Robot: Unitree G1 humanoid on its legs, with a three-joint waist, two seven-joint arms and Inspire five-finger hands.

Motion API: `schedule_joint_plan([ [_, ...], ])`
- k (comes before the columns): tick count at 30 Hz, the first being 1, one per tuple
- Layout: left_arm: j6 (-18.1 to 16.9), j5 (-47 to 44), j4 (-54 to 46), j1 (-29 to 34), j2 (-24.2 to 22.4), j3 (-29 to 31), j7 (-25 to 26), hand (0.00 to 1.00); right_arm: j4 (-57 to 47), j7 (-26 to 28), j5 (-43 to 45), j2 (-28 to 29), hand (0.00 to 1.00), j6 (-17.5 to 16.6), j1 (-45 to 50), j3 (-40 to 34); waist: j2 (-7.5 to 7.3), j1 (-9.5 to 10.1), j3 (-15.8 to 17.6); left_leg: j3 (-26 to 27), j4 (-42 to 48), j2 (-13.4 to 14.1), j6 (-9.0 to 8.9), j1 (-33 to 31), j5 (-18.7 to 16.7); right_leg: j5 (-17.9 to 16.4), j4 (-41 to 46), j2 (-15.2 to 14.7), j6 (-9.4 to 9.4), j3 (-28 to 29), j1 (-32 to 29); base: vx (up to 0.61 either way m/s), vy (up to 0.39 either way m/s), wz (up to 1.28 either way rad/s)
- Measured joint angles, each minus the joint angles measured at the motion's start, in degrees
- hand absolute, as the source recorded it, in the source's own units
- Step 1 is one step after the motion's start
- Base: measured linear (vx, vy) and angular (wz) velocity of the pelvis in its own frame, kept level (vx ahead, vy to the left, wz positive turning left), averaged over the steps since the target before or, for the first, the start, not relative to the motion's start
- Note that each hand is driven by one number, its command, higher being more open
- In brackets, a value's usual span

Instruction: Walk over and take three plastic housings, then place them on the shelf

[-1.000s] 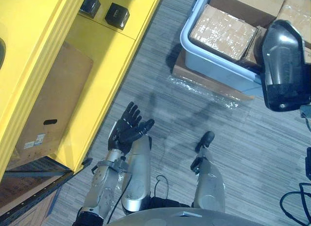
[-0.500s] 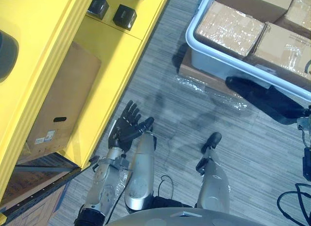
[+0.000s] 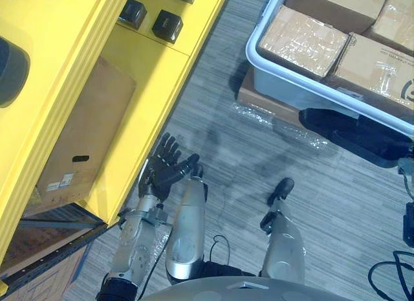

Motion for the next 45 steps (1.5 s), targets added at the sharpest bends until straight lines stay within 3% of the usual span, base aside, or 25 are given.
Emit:
schedule_joint_plan([
  [3, 0.0, 0.26, -1.18, 0.42, -0.02, 0.57, 0.0, 1.0, -4.27, -0.63, 0.04, 2.2, 0.0, -1.21, 3.4, -0.9, -1.15, -0.65, 0.33, 0.19, -1.26, 0.07, -0.08, 1.45, 0.36, -0.09, -0.05, 0.01, -0.09, -0.04, 0.81, 0.03, 0.036, -0.01],
  [8, 1.0, 3.15, -6.84, 3.67, -0.06, 5.54, 2.53, 1.0, -23.34, 1.27, -0.35, 10.32, 0.0, -4.49, 17.2, -1.41, -5.9, -2.38, 1.13, 1.52, -7.42, 0.7, -0.72, 8.92, 1.88, -1.06, -1.3, 0.39, -0.24, 0.16, 5.33, 0.04, -0.004, -0.05],
  [9, 1.39, 3.66, -7.39, 3.88, -0.06, 5.91, 2.81, 1.0, -24.67, 1.63, -0.46, 10.94, 0.0, -4.83, 18.21, -1.41, -6.22, -2.43, 1.1, 1.65, -7.79, 0.81, -0.71, 9.46, 1.91, -1.09, -1.44, 0.47, -0.23, 0.18, 5.68, 0.05, -0.043, -0.07],
  [13, 6.6, 6.88, -12.71, 5.25, -0.66, 9.68, 5.26, 1.0, -47.74, 6.65, -2.82, 20.29, 0.0, -9.46, 31.26, 0.17, -9.08, -2.66, 1.03, 2.34, -14.21, 1.75, -1.92, 16.54, 4.03, -2.44, -3.46, 1.35, -0.15, -0.94, 10.7, 0.07, -0.054, 0.01],
  [15, 8.54, 7.02, -14.62, 6.36, -0.87, 10.95, 6.13, 1.0, -54.8, 9.22, -2.83, 24.99, 0.0, -11.23, 34.61, 2.71, -10.29, -2.65, 0.1, 2.46, -16.17, 2.48, -2.17, 19.04, 4.2, -2.49, -4.85, 2.24, -0.07, -1.46, 12.99, 0.08, -0.049, 0.01],
  [17, 11.41, 7.86, -15.45, 7.16, -1.69, 12.09, 7.16, 1.0, -60.64, 13.52, -2.83, 29.93, 0.0, -13.14, 38.32, 5.32, -11.74, -2.55, -2.87, 2.52, -17.98, 3.26, -3.03, 20.83, 4.71, -2.65, -5.44, 2.95, 0.12, -2.32, 14.43, 0.15, -0.035, 0.07],
  [22, 14.48, 9.0, -15.78, 8.93, -3.03, 12.92, 9.54, 1.0, -66.22, 18.22, -2.69, 32.73, 0.0, -17.79, 41.61, 6.65, -13.81, -3.08, -9.08, 3.06, -18.84, 3.5, -3.26, 24.31, 3.98, -2.79, -5.48, 3.08, 0.36, -3.13, 17.21, 0.13, 0.032, -0.01],
  [26, 14.14, 8.93, -16.47, 8.73, -4.99, 12.97, 11.2, 1.0, -70.78, 14.4, -2.78, 34.65, 0.0, -22.49, 42.65, 6.3, -14.11, -4.16, -12.43, 4.82, -19.37, 3.56, -3.18, 26.91, 3.18, -3.13, -5.67, 2.94, 0.77, -2.88, 18.64, 0.02, 0.044, -0.19],
  [29, 13.6, 8.66, -18.29, 8.06, -7.12, 11.08, 14.02, 1.0, -73.79, 8.25, -6.41, 36.42, 0.0, -25.91, 43.13, 6.43, -12.96, -5.45, -14.41, 6.25, -19.0, 3.72, -3.03, 28.78, 2.13, -3.36, -6.21, 2.93, 1.0, -2.24, 20.01, -0.02, 0.043, -0.23],
  [31, 11.42, 8.66, -20.86, 7.57, -8.93, 9.0, 17.6, 1.0, -75.85, 3.44, -10.43, 36.76, 0.0, -26.94, 43.23, 6.56, -11.85, -5.82, -15.77, 7.69, -18.86, 3.87, -2.96, 29.9, 1.84, -3.38, -6.27, 2.97, 0.99, -0.89, 20.02, -0.02, 0.046, -0.29],
  [32, 8.38, 8.69, -22.25, 6.46, -10.41, 7.7, 21.03, 1.0, -76.89, 0.7, -11.86, 36.77, 0.0, -27.11, 43.19, 6.65, -11.08, -6.52, -16.56, 8.06, -18.73, 3.89, -2.94, 30.26, 1.84, -3.31, -6.27, 2.97, 0.96, -0.52, 20.18, -0.01, 0.037, -0.22],
  [38, -1.59, 8.49, -25.27, 1.09, -13.06, 8.96, 31.02, 1.0, -76.98, -6.18, -12.03, 37.08, 0.0, -27.44, 43.65, 7.71, -9.18, -7.88, -18.85, 10.27, -20.53, 3.92, -2.89, 33.18, 2.01, -3.23, -6.33, 3.0, 1.02, 1.49, 20.78, 0.01, 0.031, -0.17],
  [45, -2.0, -6.96, -24.25, 0.8, -13.88, 8.65, 29.37, 1.0, -76.98, -9.23, -14.0, 38.68, 0.0, -30.52, 43.62, 8.76, -9.2, -8.7, -20.18, 11.51, -22.72, 3.81, -2.95, 34.87, 2.88, -3.16, -6.37, 3.0, 1.05, 2.43, 20.68, 0.02, 0.022, -0.07],
])
